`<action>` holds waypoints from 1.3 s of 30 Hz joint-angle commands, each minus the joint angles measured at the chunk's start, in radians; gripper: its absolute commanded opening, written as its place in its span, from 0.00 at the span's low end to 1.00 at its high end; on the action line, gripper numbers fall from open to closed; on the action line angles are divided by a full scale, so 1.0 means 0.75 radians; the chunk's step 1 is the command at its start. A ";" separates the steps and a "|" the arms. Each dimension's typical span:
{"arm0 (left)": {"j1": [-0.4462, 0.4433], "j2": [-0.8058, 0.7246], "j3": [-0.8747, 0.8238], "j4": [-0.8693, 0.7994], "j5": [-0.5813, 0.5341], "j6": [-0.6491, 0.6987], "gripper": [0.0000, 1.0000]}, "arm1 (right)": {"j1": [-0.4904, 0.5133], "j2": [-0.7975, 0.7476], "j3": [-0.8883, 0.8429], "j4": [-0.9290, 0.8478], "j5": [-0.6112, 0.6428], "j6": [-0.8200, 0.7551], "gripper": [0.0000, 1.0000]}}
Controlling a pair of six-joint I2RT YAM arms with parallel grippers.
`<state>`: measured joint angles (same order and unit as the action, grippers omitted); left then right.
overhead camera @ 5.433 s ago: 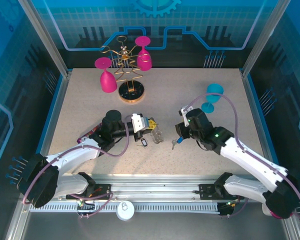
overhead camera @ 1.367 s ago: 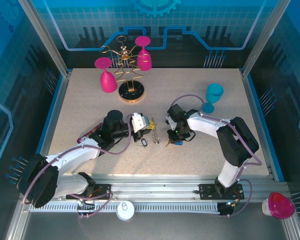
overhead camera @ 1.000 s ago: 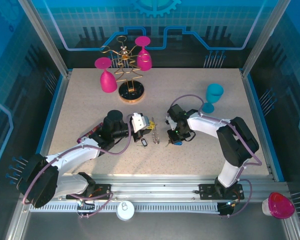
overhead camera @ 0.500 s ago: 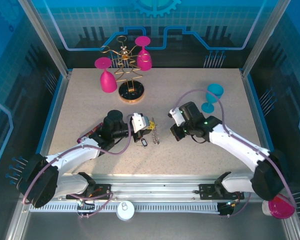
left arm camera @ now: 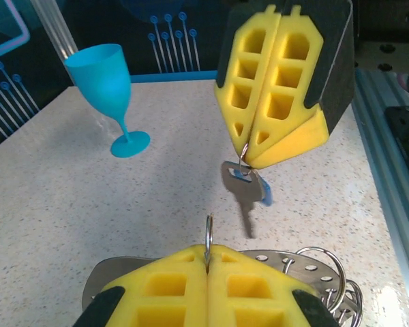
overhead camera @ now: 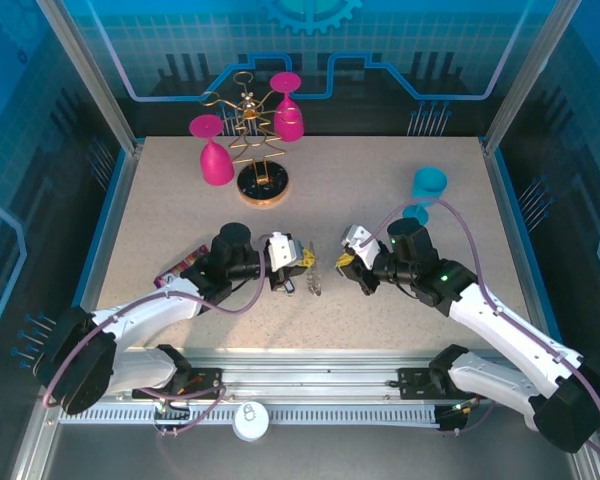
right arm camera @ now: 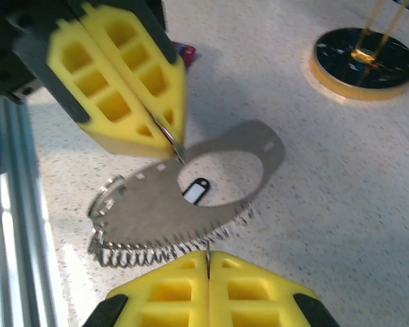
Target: Put the keys on the keyring
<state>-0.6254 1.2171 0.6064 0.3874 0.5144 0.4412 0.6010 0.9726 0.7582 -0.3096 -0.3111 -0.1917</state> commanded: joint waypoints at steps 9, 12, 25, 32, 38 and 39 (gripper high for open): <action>-0.065 0.001 0.062 -0.029 -0.029 0.077 0.00 | 0.004 0.005 0.026 0.102 -0.253 -0.093 0.00; -0.068 0.002 0.061 -0.025 -0.031 0.086 0.00 | 0.006 0.030 0.040 0.104 -0.269 -0.099 0.00; -0.073 -0.003 0.049 -0.027 -0.004 0.146 0.00 | 0.011 0.103 0.057 0.149 -0.230 -0.056 0.00; -0.081 -0.013 0.040 -0.037 0.004 0.188 0.00 | -0.002 0.131 0.069 0.160 -0.152 0.016 0.00; -0.086 -0.021 0.031 -0.032 0.004 0.215 0.00 | -0.023 0.150 0.082 0.141 -0.087 0.075 0.00; -0.087 -0.023 0.027 -0.029 -0.001 0.224 0.00 | -0.030 0.151 0.082 0.141 -0.083 0.094 0.00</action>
<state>-0.6743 1.2194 0.6147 0.3542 0.4709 0.5678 0.5999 1.0779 0.7803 -0.2272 -0.4335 -0.1673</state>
